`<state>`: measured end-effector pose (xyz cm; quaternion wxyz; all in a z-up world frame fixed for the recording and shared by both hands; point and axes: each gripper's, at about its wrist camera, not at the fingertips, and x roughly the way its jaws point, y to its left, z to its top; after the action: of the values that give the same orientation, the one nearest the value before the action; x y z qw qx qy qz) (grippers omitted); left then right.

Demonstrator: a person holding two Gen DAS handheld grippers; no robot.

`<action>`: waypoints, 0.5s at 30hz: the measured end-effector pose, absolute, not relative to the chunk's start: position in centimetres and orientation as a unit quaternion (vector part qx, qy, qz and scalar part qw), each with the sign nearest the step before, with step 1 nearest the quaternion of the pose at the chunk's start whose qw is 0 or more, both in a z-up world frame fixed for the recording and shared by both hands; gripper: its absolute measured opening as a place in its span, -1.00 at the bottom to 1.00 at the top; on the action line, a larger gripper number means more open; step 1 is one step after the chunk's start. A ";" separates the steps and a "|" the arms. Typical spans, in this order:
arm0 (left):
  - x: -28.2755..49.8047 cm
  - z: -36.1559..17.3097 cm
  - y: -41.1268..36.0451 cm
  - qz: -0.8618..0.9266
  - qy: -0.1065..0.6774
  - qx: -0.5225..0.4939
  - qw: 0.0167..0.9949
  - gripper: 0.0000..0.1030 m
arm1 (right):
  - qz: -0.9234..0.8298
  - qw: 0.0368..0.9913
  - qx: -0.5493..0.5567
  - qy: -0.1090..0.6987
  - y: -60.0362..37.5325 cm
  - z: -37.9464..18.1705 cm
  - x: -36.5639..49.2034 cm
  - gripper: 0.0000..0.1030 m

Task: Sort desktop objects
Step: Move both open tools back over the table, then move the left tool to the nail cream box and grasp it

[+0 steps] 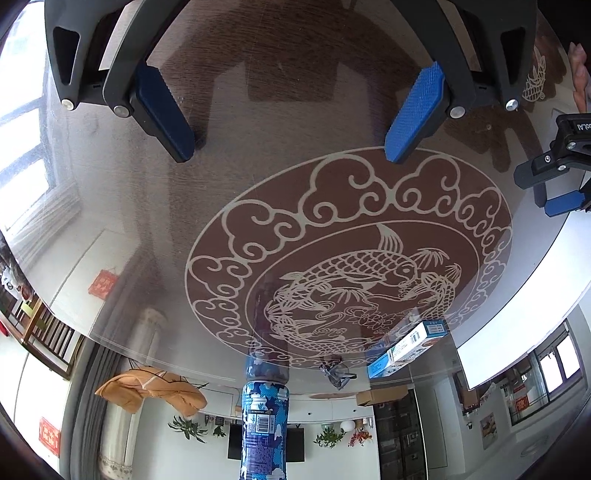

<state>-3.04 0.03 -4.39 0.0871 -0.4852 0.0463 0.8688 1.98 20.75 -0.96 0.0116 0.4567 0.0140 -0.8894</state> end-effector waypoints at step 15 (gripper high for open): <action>-3.3 -4.4 0.3 0.866 0.061 -0.486 0.102 1.00 | -0.889 0.011 0.457 0.014 20.7 -1.0 2.0 1.00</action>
<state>-3.28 0.26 -4.42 0.1021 -0.4857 0.0612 0.8660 1.99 20.72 -0.97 0.0112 0.4567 0.0137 -0.8895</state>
